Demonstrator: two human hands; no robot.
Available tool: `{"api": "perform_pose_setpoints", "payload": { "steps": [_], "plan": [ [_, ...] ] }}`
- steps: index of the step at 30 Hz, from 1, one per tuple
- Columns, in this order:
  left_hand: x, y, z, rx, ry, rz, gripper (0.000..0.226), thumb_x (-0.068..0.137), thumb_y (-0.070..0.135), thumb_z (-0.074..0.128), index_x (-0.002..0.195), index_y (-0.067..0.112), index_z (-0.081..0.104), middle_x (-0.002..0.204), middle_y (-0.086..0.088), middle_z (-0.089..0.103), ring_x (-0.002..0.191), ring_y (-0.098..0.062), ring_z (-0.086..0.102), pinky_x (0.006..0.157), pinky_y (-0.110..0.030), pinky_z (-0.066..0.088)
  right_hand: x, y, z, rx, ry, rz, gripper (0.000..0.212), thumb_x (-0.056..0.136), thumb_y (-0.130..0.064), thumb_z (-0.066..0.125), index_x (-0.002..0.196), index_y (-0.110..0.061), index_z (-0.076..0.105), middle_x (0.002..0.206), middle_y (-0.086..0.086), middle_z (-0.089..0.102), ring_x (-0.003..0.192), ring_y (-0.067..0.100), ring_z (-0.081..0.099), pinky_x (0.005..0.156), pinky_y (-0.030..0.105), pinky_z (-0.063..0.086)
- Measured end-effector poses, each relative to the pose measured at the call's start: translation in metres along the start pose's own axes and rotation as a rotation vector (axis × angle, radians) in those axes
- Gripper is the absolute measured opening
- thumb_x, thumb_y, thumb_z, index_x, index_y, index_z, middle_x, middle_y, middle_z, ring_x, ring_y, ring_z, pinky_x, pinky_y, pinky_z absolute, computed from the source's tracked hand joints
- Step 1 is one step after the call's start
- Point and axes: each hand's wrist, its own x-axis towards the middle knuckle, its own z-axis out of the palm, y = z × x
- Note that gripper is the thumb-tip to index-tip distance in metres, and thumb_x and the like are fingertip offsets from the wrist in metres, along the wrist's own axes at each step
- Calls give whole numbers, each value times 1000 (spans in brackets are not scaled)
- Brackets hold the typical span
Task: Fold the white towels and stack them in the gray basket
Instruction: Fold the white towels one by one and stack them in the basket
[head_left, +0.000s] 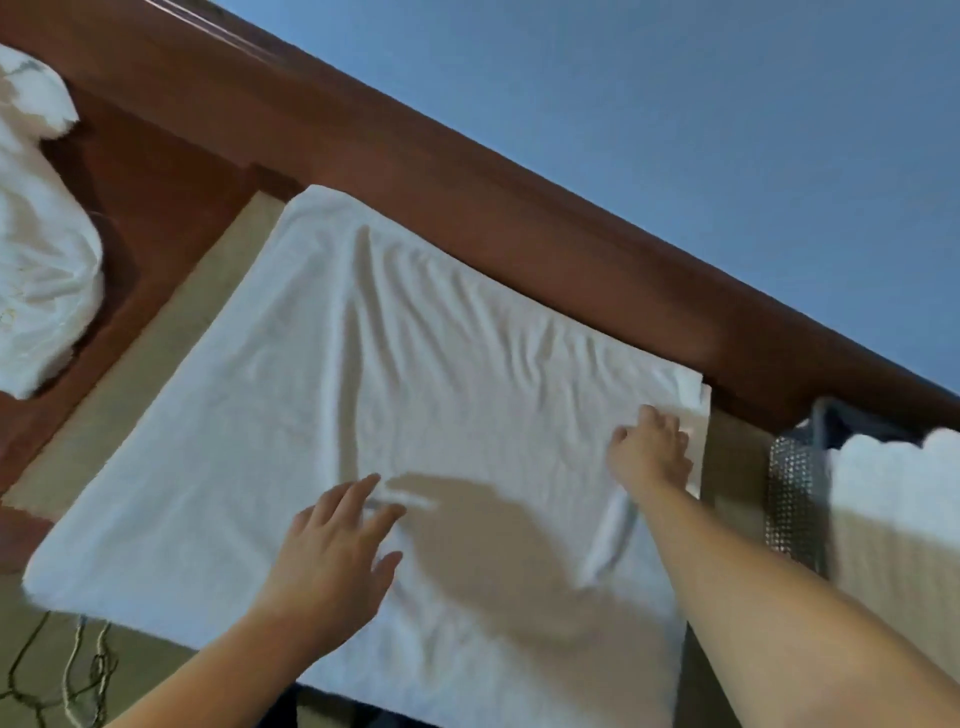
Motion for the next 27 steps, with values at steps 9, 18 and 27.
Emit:
{"api": "perform_pose_setpoints", "payload": {
  "steps": [9,18,27],
  "plan": [
    [38,119,55,81,-133,1,84,97,71,48,161,52,-2,172,-9,-21,160,-34,-7,127,-54,10,84,84,-7,213,-2,14,47,97,-31,58,136,-5,54,139,23,53,127,43,54,98,44,49],
    [36,130,60,154,-145,-44,85,97,73,44,161,51,-6,168,-8,-32,159,-35,-16,127,-53,8,122,99,-7,861,-79,256,29,93,-23,75,112,-4,65,107,10,66,97,31,64,82,37,53],
    [40,142,52,136,-174,-98,78,96,69,53,160,51,11,172,-7,-18,160,-35,-6,128,-50,17,96,116,-7,709,-21,106,27,96,-31,64,114,-11,70,109,11,71,102,31,67,81,37,54]
  ]
}}
